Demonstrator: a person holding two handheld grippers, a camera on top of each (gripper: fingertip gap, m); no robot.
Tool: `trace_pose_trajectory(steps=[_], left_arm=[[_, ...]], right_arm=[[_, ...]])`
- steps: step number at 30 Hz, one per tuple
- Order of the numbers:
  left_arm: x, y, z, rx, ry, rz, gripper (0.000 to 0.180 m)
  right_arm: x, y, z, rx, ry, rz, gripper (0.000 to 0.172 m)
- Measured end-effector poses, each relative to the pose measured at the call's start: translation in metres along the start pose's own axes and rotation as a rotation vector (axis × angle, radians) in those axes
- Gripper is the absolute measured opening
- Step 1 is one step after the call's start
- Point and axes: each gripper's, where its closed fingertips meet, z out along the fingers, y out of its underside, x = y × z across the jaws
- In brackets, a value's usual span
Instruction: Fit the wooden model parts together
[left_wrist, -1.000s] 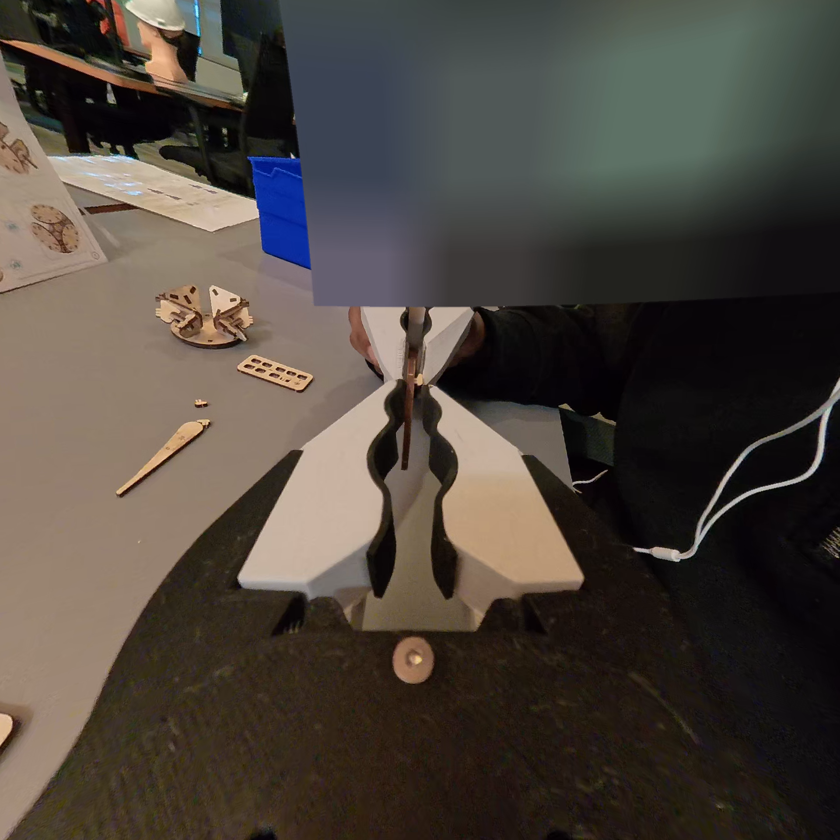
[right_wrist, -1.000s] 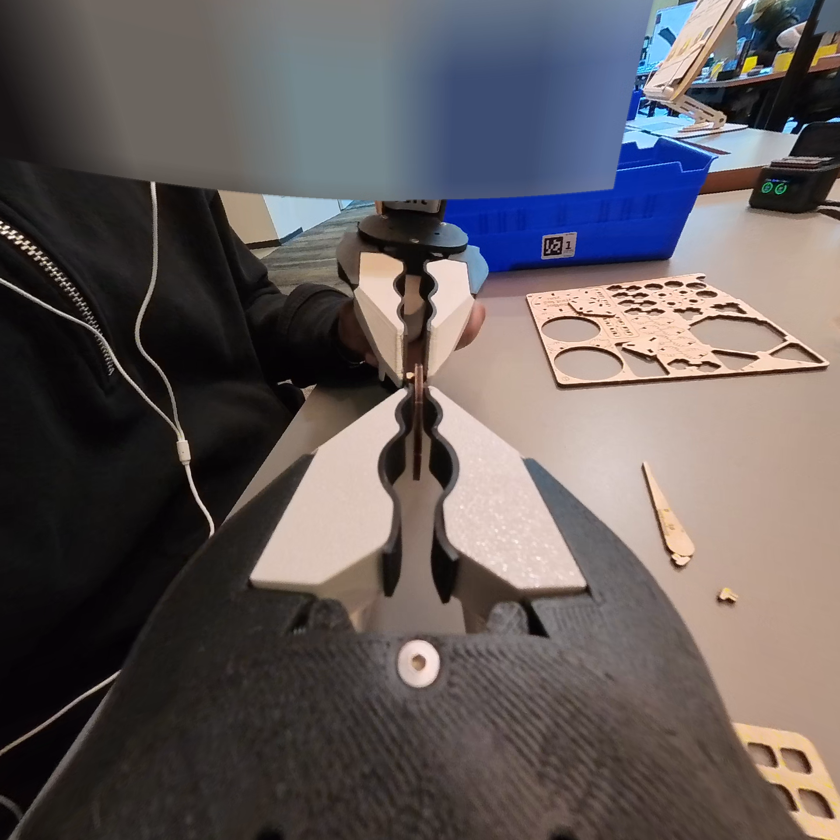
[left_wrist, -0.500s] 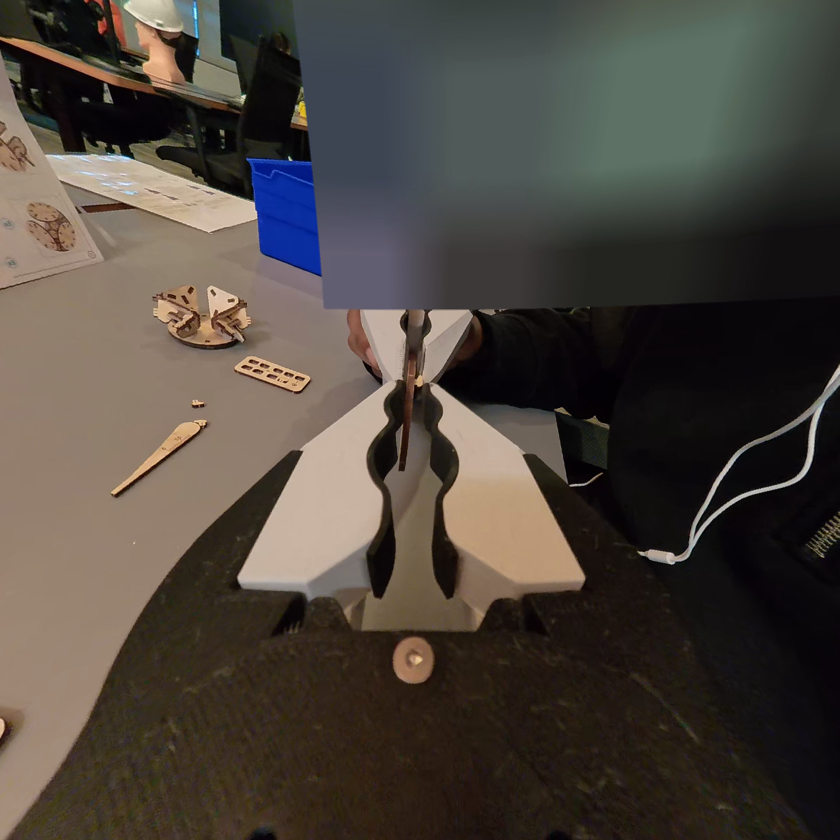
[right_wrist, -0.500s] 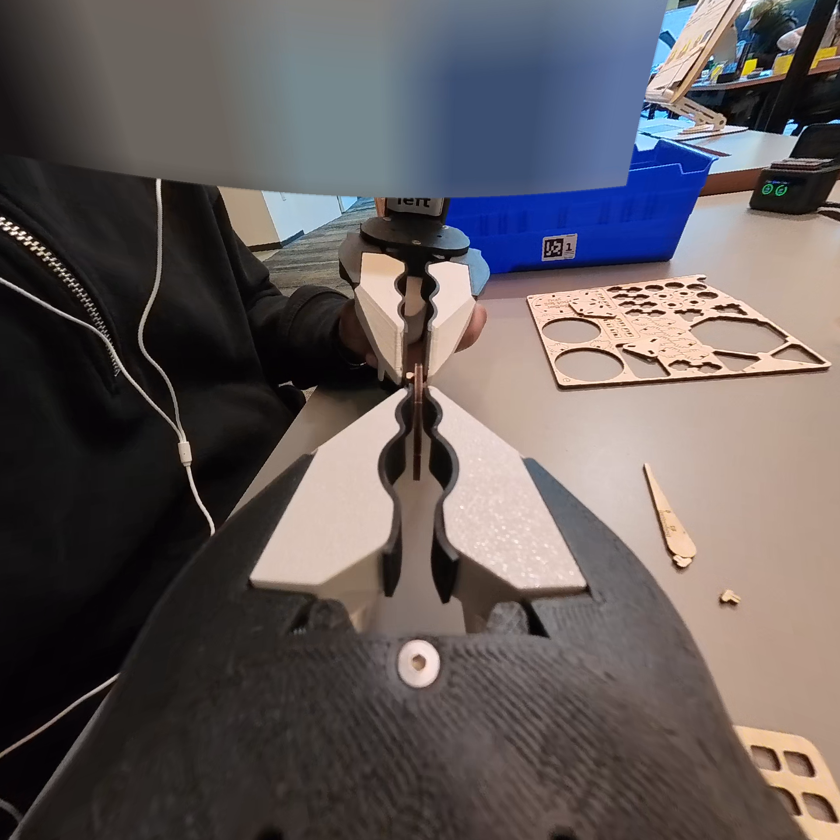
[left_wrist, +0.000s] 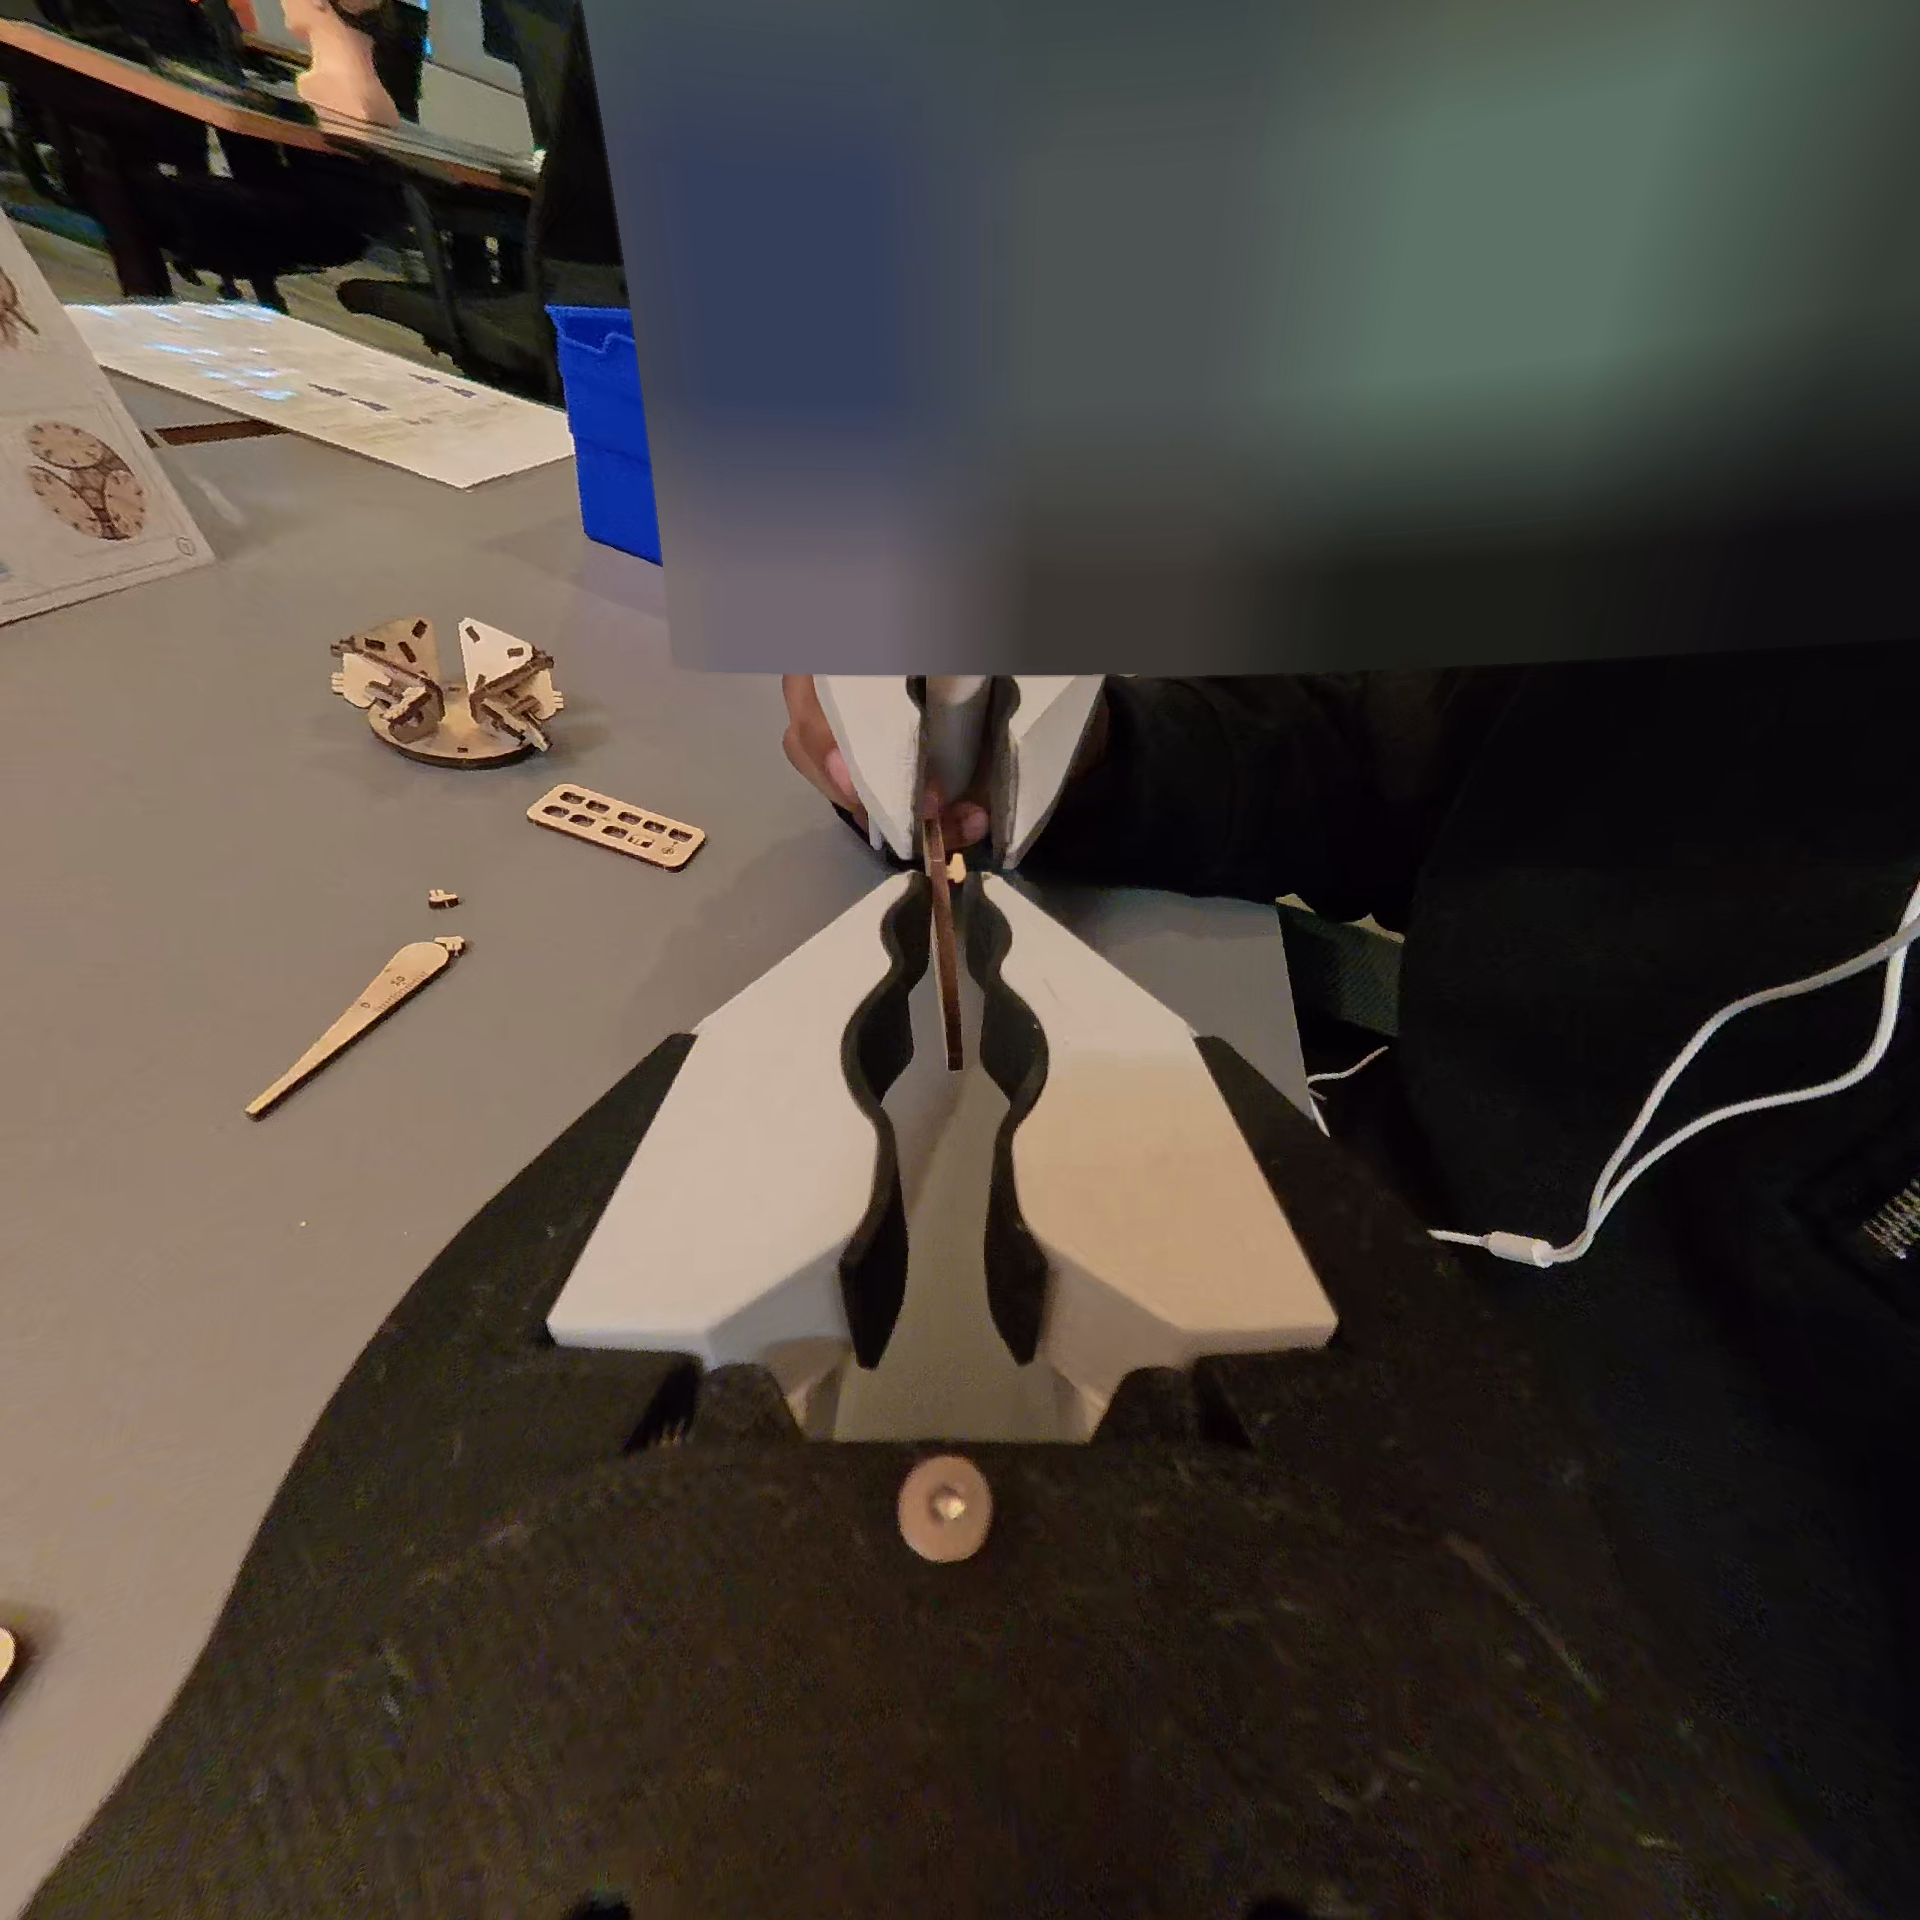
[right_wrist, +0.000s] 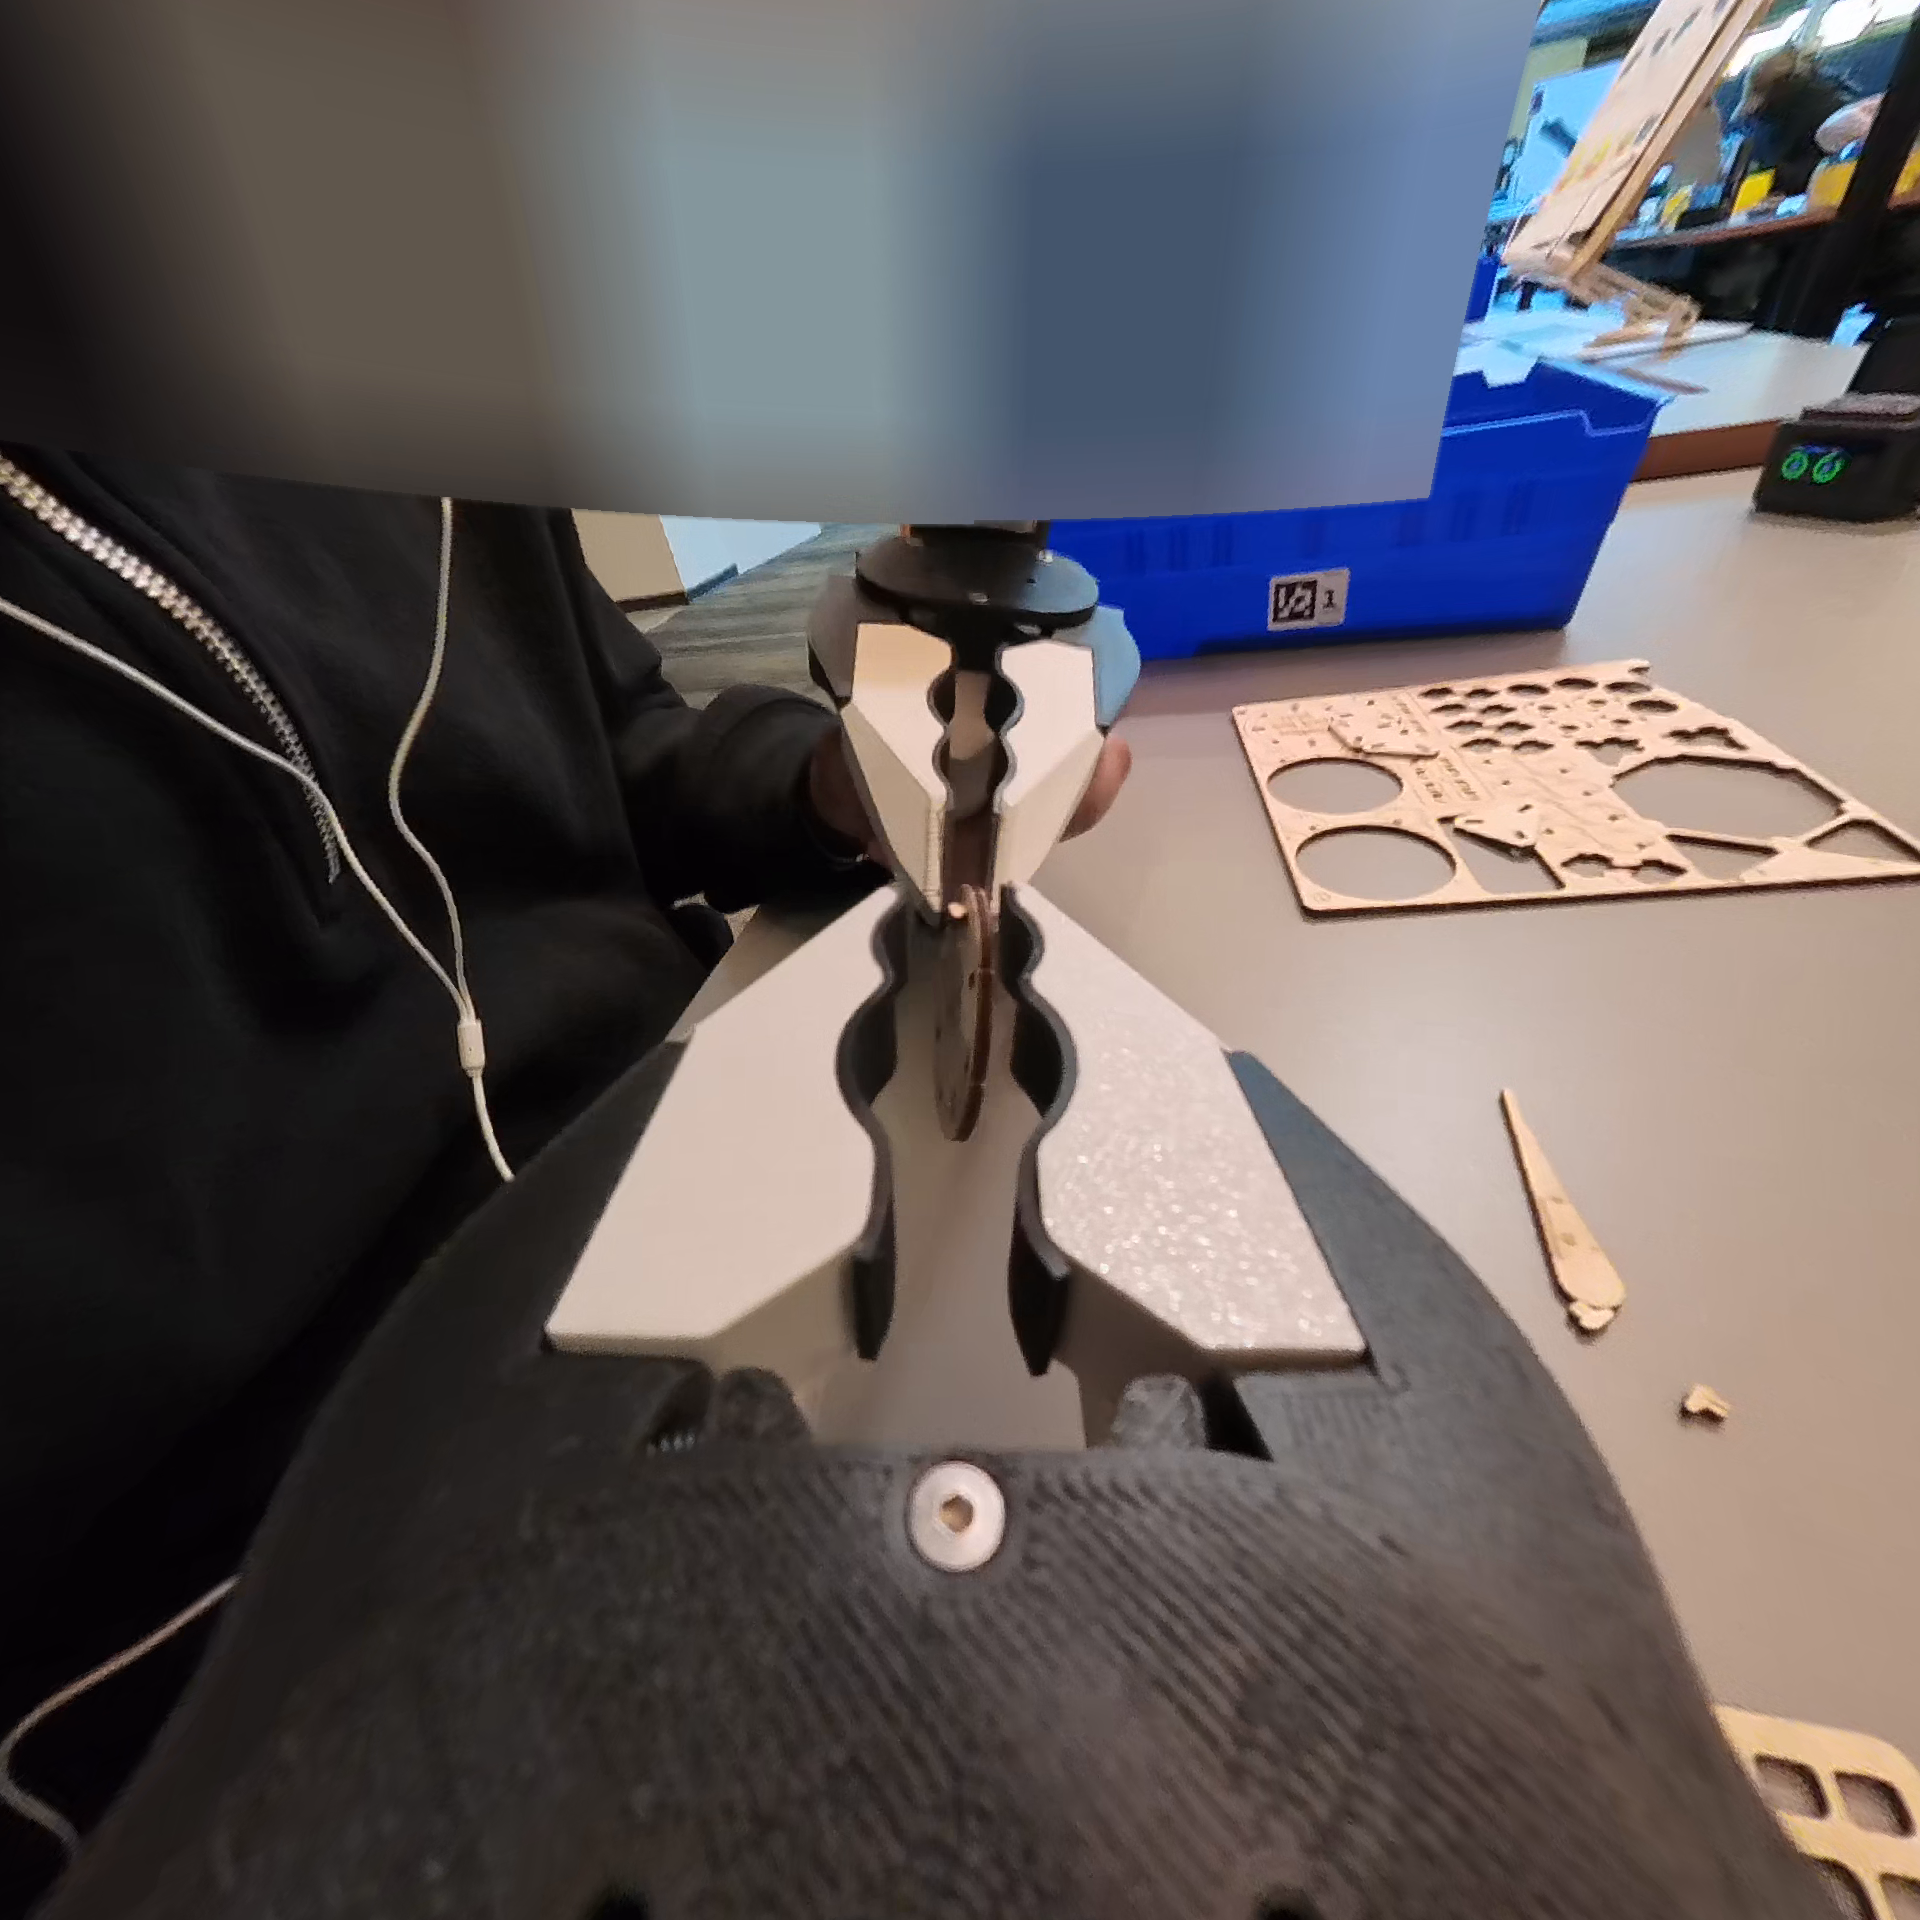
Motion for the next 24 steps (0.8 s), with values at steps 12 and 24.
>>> trace_pose_trajectory(steps=[12, 24], left_arm=[[0.0053, 0.001, 0.0005, -0.011, 0.021, 0.019, 0.002], [0.0031, 0.0002, -0.0003, -0.013, -0.017, 0.012, 0.002]], right_arm=[[-0.0035, 0.0052, 0.0004, -0.054, -0.002, -0.042, 0.005], [-0.0009, 0.0051, 0.0009, -0.057, 0.018, -0.025, 0.005]])
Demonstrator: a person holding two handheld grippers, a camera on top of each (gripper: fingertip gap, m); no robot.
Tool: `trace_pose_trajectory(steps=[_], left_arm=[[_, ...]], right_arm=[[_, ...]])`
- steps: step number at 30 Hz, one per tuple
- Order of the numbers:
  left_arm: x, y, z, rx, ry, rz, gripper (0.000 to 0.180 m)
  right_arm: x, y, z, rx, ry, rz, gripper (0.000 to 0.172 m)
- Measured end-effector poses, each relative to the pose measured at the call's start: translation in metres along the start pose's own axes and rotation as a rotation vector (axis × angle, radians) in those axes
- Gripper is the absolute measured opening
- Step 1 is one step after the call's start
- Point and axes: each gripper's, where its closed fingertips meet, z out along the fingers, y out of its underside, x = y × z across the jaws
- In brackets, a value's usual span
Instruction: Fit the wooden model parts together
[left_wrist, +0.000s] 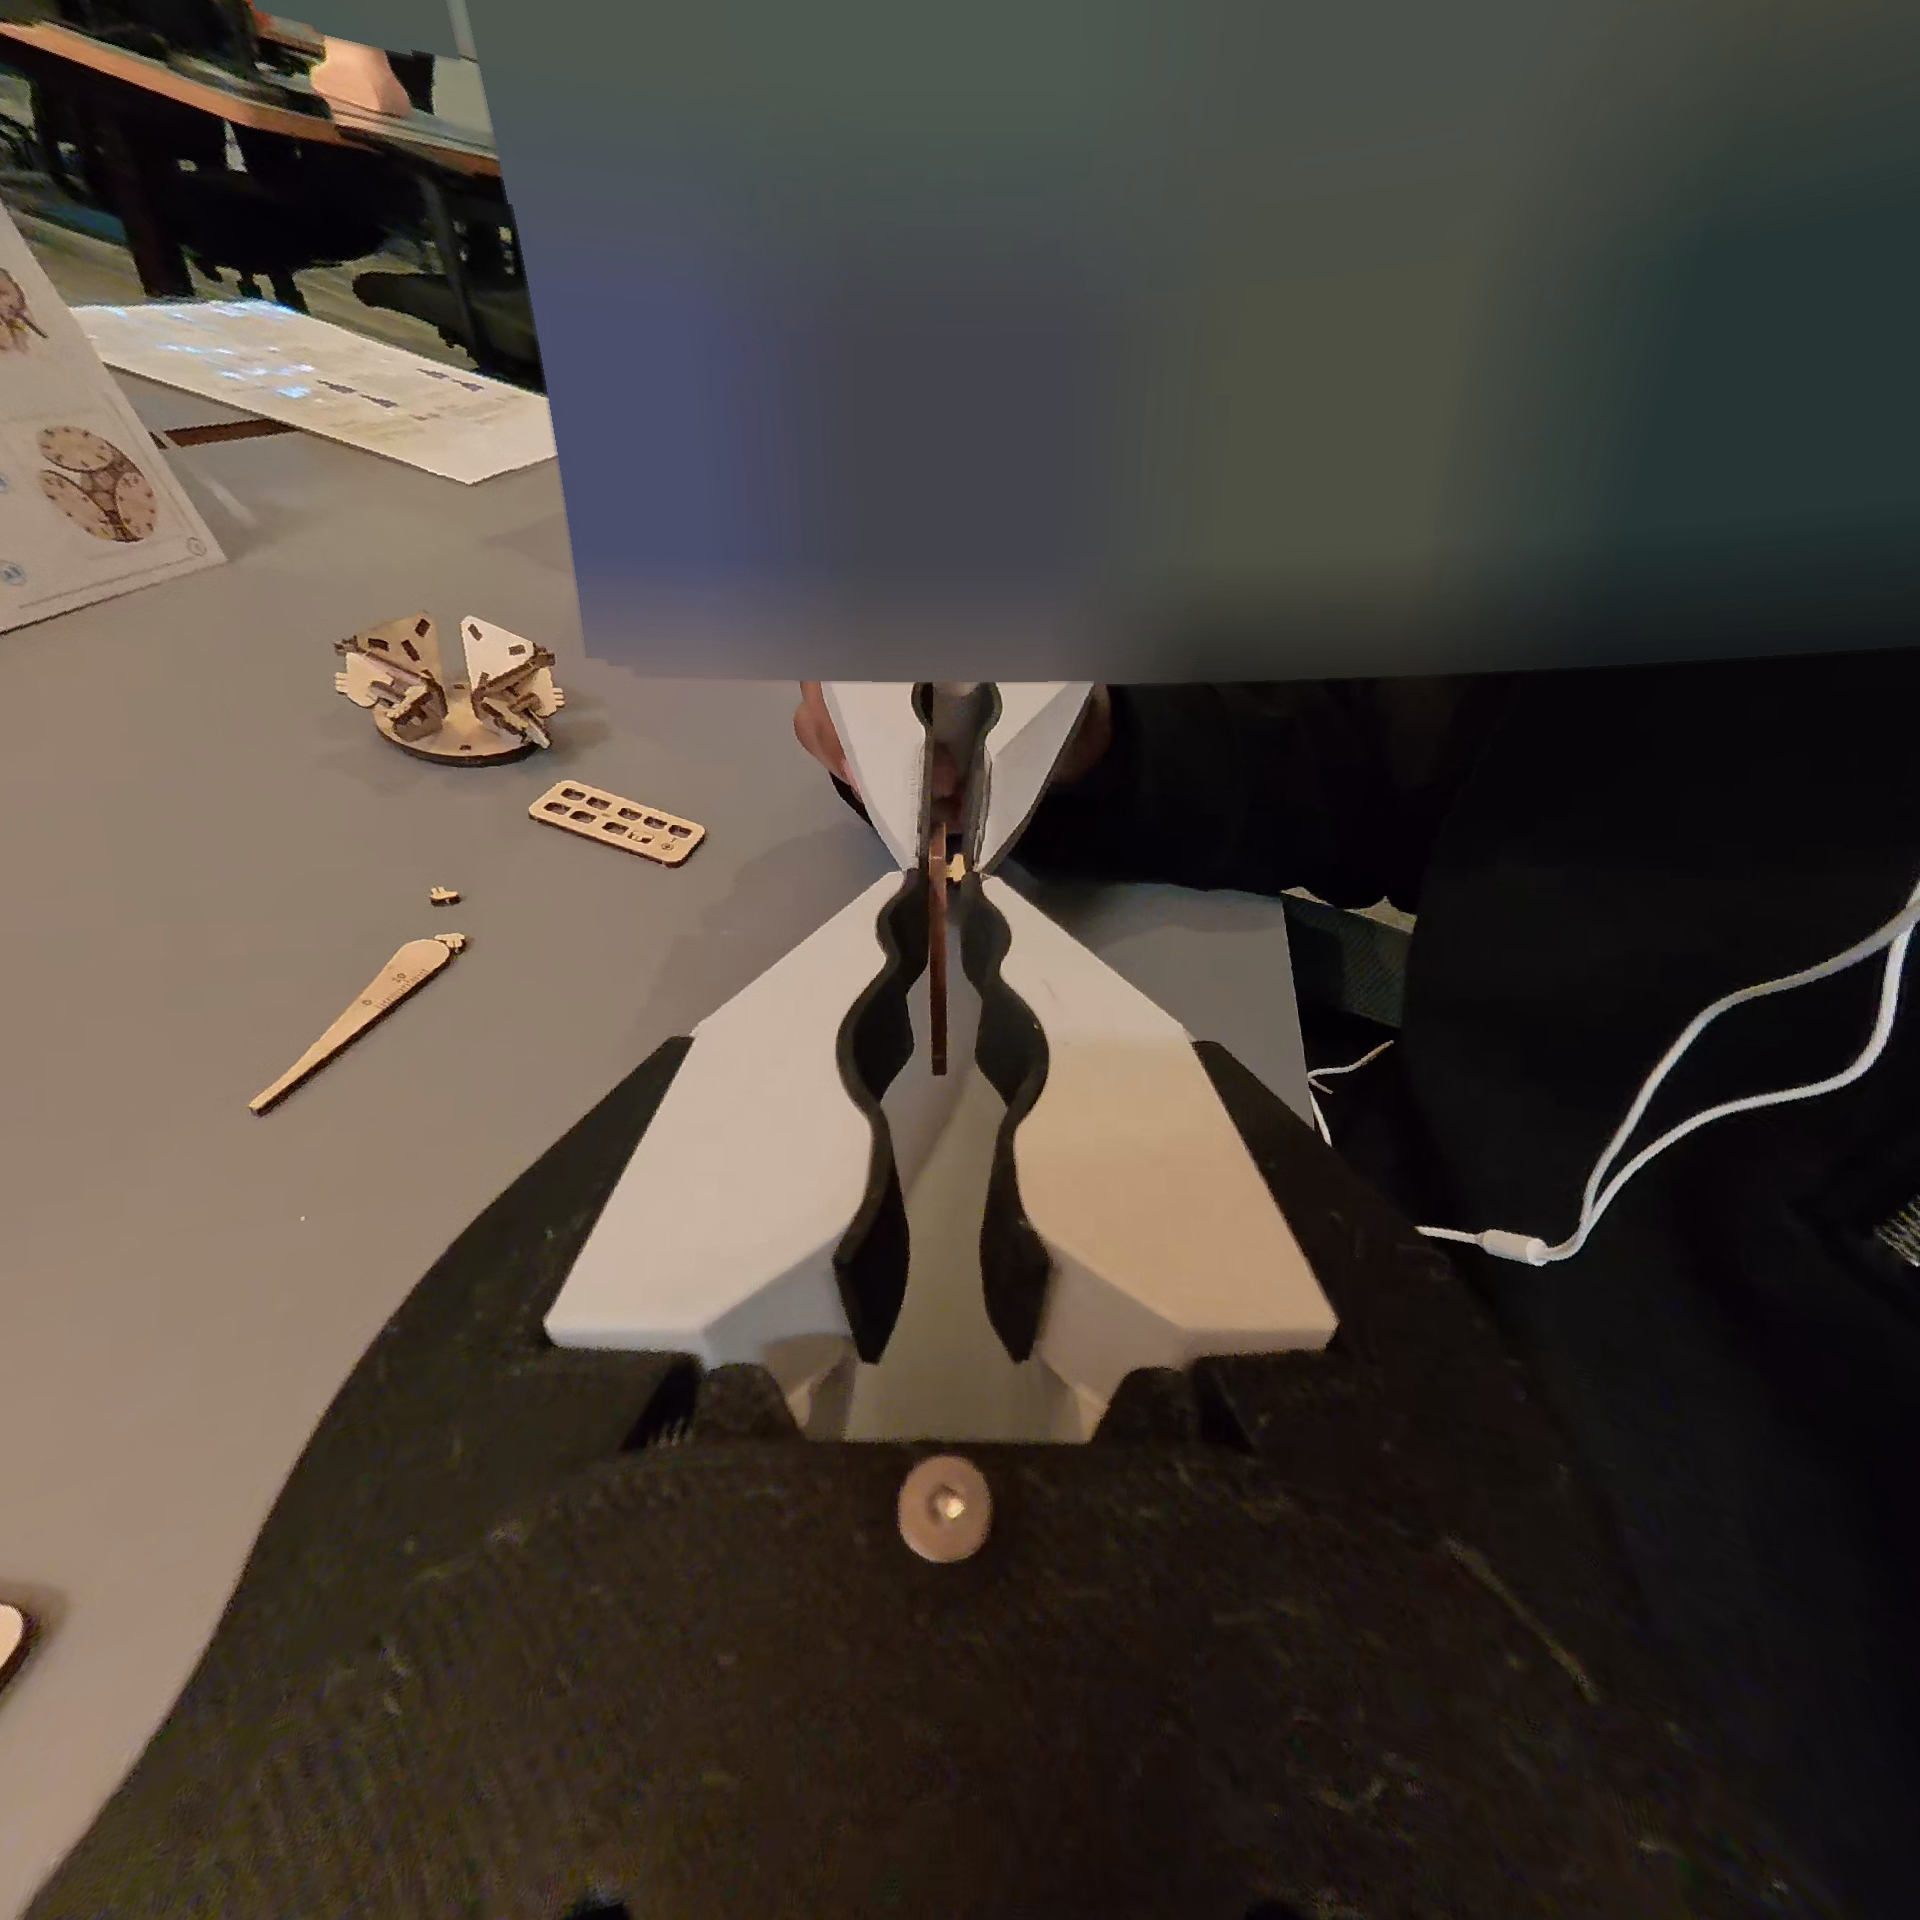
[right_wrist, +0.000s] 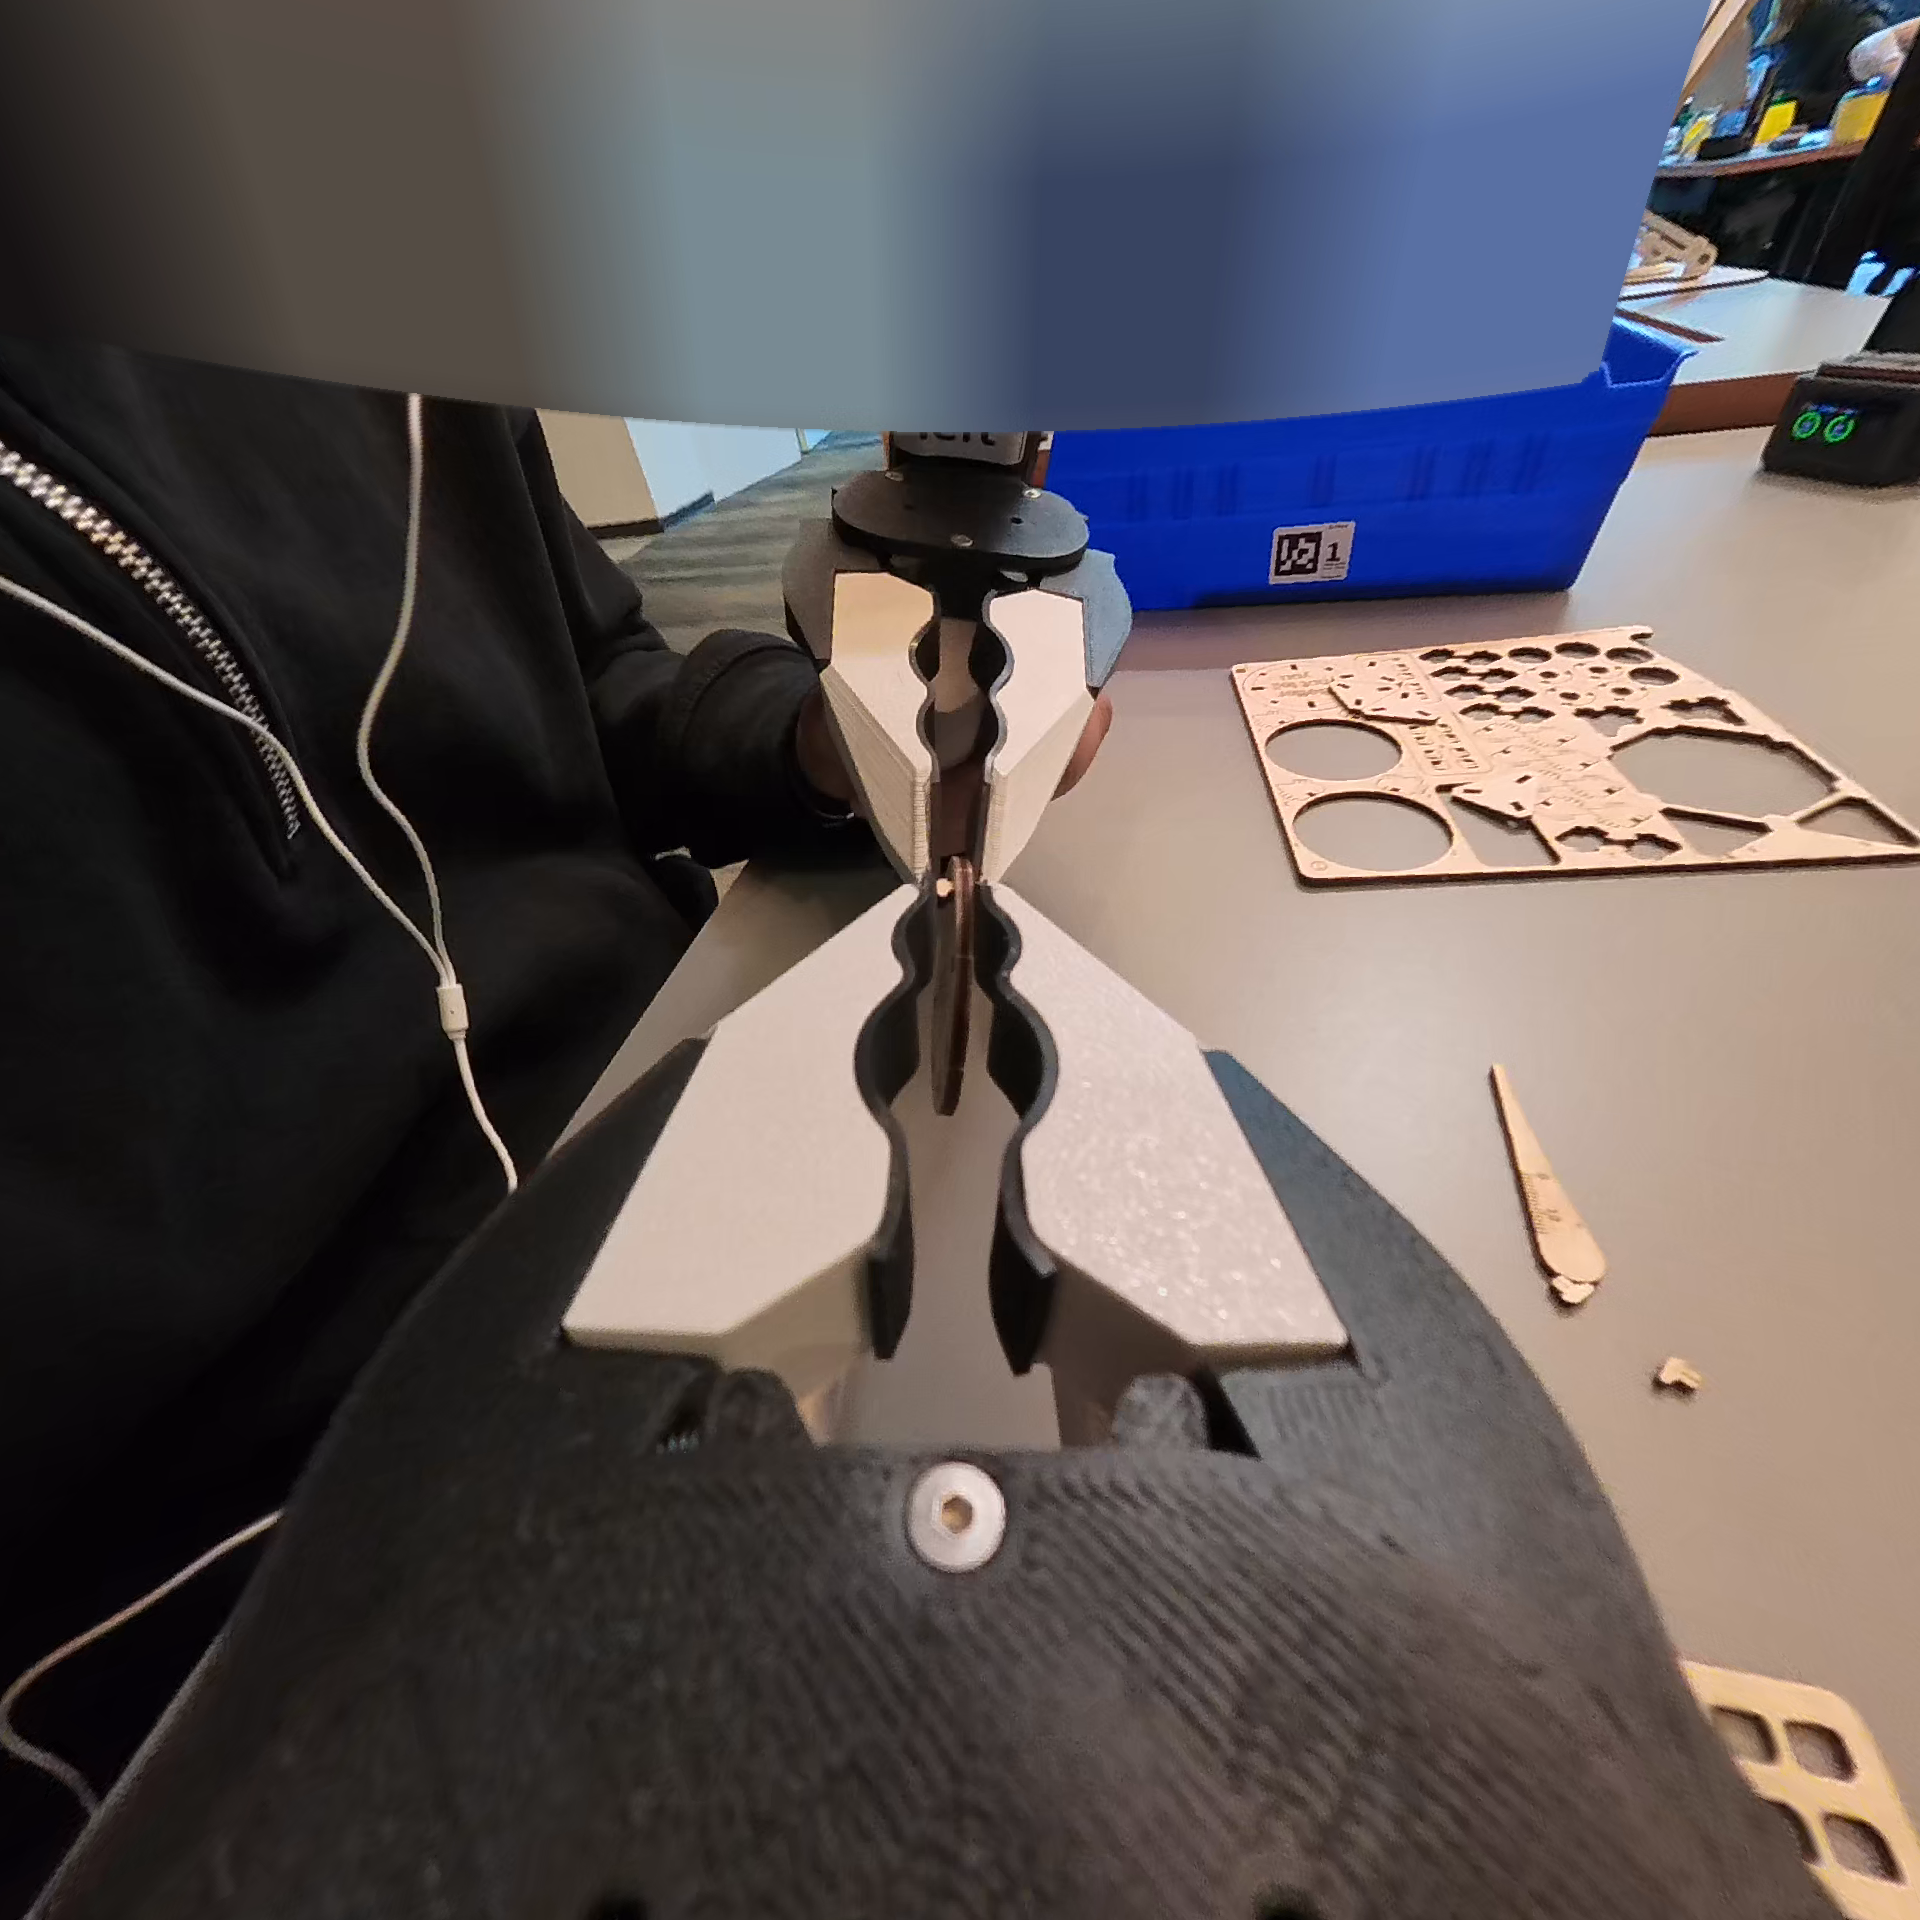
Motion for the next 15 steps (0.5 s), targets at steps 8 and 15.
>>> trace_pose_trajectory(steps=[8, 15], left_arm=[[-0.0032, -0.001, -0.0002, 0.014, -0.011, -0.045, 0.003], [-0.0099, 0.0031, -0.0006, -0.005, -0.035, -0.084, 0.003]], right_arm=[[0.0034, -0.0003, -0.0002, 0.003, 0.023, 0.012, 0.005], [0.0088, 0.0039, 0.0012, -0.015, 0.052, 0.045, 0.004]])
